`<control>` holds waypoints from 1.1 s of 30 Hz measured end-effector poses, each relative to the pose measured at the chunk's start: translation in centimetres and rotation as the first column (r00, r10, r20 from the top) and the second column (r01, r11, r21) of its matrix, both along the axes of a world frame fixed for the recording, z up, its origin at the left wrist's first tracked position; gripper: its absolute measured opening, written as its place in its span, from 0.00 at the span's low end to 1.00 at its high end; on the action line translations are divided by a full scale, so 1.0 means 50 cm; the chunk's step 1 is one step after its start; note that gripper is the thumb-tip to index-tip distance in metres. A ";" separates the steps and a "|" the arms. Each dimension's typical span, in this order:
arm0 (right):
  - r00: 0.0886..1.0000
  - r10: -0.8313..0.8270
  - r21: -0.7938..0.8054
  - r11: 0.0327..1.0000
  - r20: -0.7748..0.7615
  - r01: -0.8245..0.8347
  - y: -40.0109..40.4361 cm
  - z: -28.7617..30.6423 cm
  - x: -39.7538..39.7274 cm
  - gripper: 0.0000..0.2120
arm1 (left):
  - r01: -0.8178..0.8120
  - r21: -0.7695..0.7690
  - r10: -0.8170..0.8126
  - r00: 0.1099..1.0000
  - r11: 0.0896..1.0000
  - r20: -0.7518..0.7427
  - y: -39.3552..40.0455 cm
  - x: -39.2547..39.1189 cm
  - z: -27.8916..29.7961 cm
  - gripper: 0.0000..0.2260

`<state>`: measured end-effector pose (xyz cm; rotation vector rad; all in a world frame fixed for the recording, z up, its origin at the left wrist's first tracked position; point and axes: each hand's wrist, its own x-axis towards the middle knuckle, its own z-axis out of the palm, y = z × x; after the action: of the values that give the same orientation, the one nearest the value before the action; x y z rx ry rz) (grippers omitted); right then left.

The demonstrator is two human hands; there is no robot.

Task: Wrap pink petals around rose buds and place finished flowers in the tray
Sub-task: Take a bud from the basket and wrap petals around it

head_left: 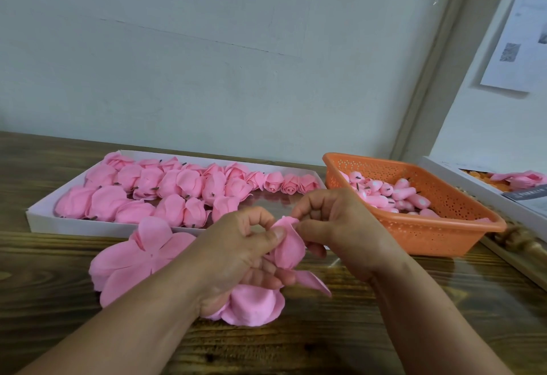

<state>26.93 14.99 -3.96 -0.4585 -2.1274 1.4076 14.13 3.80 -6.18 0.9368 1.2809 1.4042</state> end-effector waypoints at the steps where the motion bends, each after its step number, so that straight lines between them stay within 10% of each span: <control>1: 1.000 0.001 0.002 1.000 0.004 -0.001 0.000 0.000 0.000 0.07 | -0.002 -0.002 0.002 1.000 1.000 -0.005 0.001 0.000 0.000 0.04; 33: 0.937 -0.329 -0.049 0.944 -0.114 0.326 -0.028 -0.007 -0.030 0.12 | -0.220 0.121 0.226 0.973 0.968 -0.037 0.011 0.010 -0.007 0.10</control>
<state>25.43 13.57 -4.29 -0.6872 -1.8348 1.2430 14.64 4.33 -6.53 0.9326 1.3882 1.6537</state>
